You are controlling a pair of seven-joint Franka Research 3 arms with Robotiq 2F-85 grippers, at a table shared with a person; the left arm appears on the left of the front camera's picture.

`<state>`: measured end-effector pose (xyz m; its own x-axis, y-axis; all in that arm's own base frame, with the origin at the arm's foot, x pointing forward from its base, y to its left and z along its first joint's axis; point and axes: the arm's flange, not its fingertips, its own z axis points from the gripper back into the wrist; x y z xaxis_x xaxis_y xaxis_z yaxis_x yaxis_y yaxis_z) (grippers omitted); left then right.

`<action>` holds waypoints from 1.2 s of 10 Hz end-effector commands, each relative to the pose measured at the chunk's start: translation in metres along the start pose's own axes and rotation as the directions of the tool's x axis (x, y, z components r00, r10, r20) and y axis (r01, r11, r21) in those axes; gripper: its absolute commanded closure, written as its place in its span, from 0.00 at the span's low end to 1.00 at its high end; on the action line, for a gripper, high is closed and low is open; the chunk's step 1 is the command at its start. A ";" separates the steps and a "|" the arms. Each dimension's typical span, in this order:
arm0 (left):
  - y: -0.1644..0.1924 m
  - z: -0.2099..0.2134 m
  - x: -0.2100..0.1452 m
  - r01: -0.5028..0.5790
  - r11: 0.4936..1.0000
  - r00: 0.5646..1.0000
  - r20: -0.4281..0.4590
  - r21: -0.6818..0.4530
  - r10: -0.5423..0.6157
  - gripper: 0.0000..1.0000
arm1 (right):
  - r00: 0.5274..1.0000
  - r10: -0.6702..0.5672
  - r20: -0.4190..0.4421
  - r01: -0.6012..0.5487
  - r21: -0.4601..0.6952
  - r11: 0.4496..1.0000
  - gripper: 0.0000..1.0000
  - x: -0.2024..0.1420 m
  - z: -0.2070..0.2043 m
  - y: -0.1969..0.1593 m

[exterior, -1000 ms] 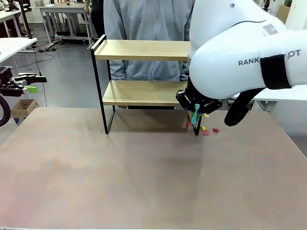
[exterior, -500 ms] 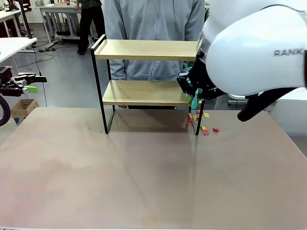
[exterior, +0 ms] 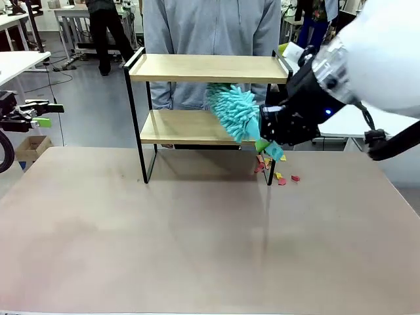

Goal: Clean the shelf.
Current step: Clean the specific section of the Shelf indicated by the human with the Duster.

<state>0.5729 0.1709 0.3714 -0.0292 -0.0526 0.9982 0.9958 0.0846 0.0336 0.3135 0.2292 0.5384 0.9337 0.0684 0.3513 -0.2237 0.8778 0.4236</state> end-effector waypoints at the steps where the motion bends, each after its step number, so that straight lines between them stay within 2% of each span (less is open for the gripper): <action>1: -0.001 0.000 0.003 0.007 1.000 1.000 0.001 0.001 -0.007 0.00 | 0.970 0.222 -0.094 -0.208 0.143 0.968 0.87 -0.012 0.007 -0.027; 2: -0.001 0.000 0.003 0.007 1.000 1.000 0.001 0.001 -0.007 0.00 | 0.946 0.306 -0.110 -0.278 0.209 0.937 0.87 -0.017 0.008 -0.035; 3: -0.001 0.000 0.003 0.007 1.000 1.000 0.001 0.001 -0.007 0.00 | 0.927 0.352 -0.129 -0.319 0.223 0.921 0.87 -0.022 0.009 -0.040; 6: -0.001 0.000 0.003 0.007 1.000 1.000 0.001 0.001 -0.007 0.00 | 0.821 0.499 -0.278 -0.442 0.246 0.863 0.87 -0.052 0.022 -0.074; 9: -0.001 0.000 0.003 0.007 1.000 1.000 0.001 0.001 -0.007 0.00 | 0.765 0.524 -0.375 -0.438 0.295 0.849 0.87 -0.082 0.033 -0.136; 11: -0.001 0.000 0.003 0.007 1.000 1.000 0.001 0.001 -0.007 0.00 | 0.738 0.542 -0.402 -0.458 0.292 0.840 0.87 -0.098 0.048 -0.164; 12: -0.001 0.000 0.003 0.007 1.000 1.000 0.001 0.001 -0.007 0.00 | 0.699 0.561 -0.444 -0.485 0.283 0.828 0.87 -0.108 0.054 -0.180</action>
<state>0.5729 0.1709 0.3714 -0.0293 -0.0526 0.9982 0.9958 0.0846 0.0337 0.2616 0.0553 0.4893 0.6943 0.7112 0.1102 -0.6740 0.5888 0.4462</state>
